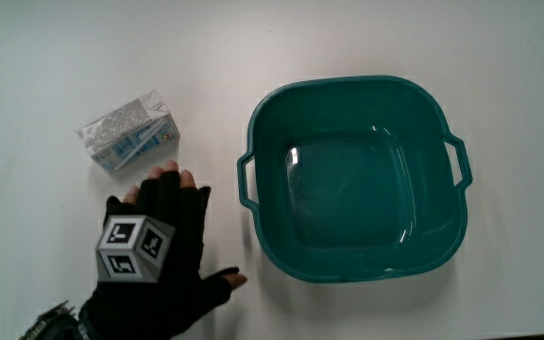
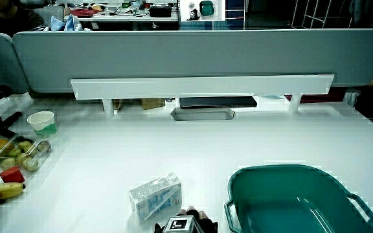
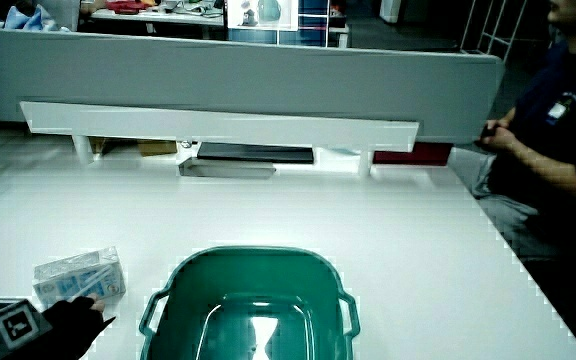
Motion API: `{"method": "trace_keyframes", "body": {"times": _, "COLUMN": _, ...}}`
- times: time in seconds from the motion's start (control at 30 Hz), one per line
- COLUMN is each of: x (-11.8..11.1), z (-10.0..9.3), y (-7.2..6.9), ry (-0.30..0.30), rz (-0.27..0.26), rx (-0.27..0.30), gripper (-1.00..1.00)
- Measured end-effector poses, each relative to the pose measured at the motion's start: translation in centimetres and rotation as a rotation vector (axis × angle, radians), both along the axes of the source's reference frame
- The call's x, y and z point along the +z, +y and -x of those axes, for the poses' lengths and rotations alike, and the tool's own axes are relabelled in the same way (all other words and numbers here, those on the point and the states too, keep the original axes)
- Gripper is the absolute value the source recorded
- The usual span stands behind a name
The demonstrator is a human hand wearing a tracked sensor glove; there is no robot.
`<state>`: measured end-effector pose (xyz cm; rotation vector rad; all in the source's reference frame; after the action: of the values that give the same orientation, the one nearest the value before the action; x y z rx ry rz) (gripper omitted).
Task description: Pick milk from desk
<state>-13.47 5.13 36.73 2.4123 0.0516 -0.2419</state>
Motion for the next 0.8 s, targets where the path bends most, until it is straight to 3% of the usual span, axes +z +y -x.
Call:
{"method": "trace_keyframes", "body": {"times": 0.07, "x": -0.6, "z": 0.2, "y": -0.5, "ry": -0.033, "rz": -0.088, "rx": 0.016, "gripper": 0.0}}
{"method": "trace_keyframes", "body": {"times": 0.1, "x": 0.1, "z": 0.7, "y": -0.7, "ry": -0.026, "rz": -0.073, "rx": -0.007, "gripper": 0.0}}
{"method": "trace_keyframes", "body": {"times": 0.13, "x": -0.5, "z": 0.8, "y": -1.1, "ry": -0.042, "rz": -0.122, "rx": 0.004, "gripper": 0.0}}
{"method": "trace_keyframes", "body": {"times": 0.17, "x": -0.2, "z": 1.1, "y": -1.4, "ry": -0.032, "rz": -0.104, "rx": -0.005, "gripper": 0.0}}
{"method": "trace_keyframes", "body": {"times": 0.2, "x": 0.7, "z": 1.8, "y": -1.6, "ry": -0.104, "rz": -0.156, "rx": -0.016, "gripper": 0.0}}
{"method": "trace_keyframes", "body": {"times": 0.27, "x": 0.5, "z": 2.3, "y": -2.5, "ry": -0.079, "rz": -0.144, "rx": -0.03, "gripper": 0.0}}
{"method": "trace_keyframes", "body": {"times": 0.3, "x": -0.5, "z": 2.0, "y": -3.1, "ry": -0.035, "rz": -0.119, "rx": -0.021, "gripper": 0.0}}
{"method": "trace_keyframes", "body": {"times": 0.4, "x": 1.6, "z": 3.7, "y": -4.0, "ry": -0.099, "rz": -0.136, "rx": -0.07, "gripper": 0.0}}
{"method": "trace_keyframes", "body": {"times": 0.57, "x": 1.2, "z": 4.4, "y": -6.2, "ry": -0.094, "rz": -0.122, "rx": -0.079, "gripper": 0.0}}
{"method": "trace_keyframes", "body": {"times": 0.6, "x": 2.1, "z": 5.1, "y": -6.6, "ry": -0.135, "rz": -0.118, "rx": -0.105, "gripper": 0.0}}
{"method": "trace_keyframes", "body": {"times": 0.63, "x": 1.6, "z": 4.9, "y": -7.1, "ry": -0.087, "rz": -0.095, "rx": -0.089, "gripper": 0.0}}
{"method": "trace_keyframes", "body": {"times": 0.7, "x": 2.5, "z": 5.7, "y": -8.0, "ry": -0.128, "rz": -0.075, "rx": -0.125, "gripper": 0.0}}
{"method": "trace_keyframes", "body": {"times": 0.73, "x": 0.1, "z": 4.4, "y": -8.4, "ry": -0.055, "rz": -0.018, "rx": -0.122, "gripper": 0.0}}
{"method": "trace_keyframes", "body": {"times": 0.77, "x": 0.3, "z": 4.6, "y": -8.8, "ry": -0.055, "rz": -0.013, "rx": -0.15, "gripper": 0.0}}
{"method": "trace_keyframes", "body": {"times": 0.8, "x": 2.2, "z": 5.8, "y": -9.4, "ry": -0.11, "rz": -0.031, "rx": -0.153, "gripper": 0.0}}
